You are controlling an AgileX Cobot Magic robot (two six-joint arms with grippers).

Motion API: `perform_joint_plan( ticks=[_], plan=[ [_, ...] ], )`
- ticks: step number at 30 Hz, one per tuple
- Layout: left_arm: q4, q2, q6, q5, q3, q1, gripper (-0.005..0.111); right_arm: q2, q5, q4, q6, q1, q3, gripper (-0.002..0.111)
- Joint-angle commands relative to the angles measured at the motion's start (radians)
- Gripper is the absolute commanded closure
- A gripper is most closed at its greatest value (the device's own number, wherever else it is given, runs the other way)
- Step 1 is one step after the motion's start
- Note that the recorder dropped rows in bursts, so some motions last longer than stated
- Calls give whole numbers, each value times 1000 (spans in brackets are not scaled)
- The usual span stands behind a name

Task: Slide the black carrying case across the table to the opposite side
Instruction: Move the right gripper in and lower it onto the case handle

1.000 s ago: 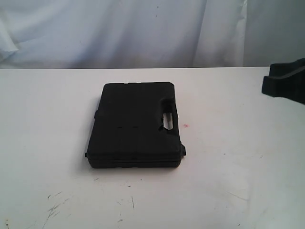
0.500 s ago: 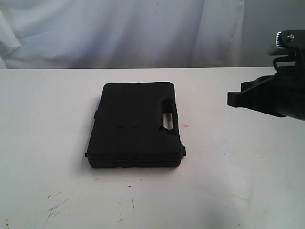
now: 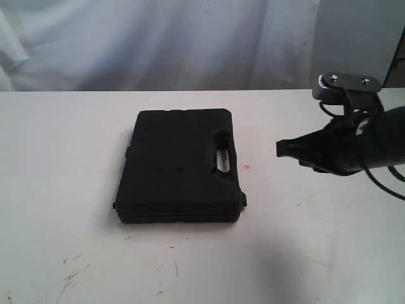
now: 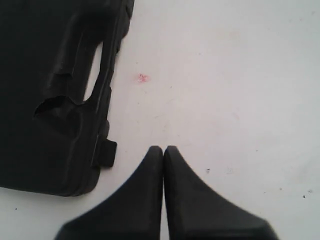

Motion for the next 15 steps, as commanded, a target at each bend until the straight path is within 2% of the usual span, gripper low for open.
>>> perform_joint_plan(
  ticks=[1, 7, 15],
  plan=[
    [-6, -3, 3, -6, 4, 0, 107, 47, 107, 7, 0, 6, -95, 108],
    [-6, -3, 3, -6, 4, 0, 107, 155, 196, 45, -9, 9, -250, 108],
    [-6, -3, 3, -6, 4, 0, 107, 285, 249, 32, 0, 69, -409, 108]
  ],
)
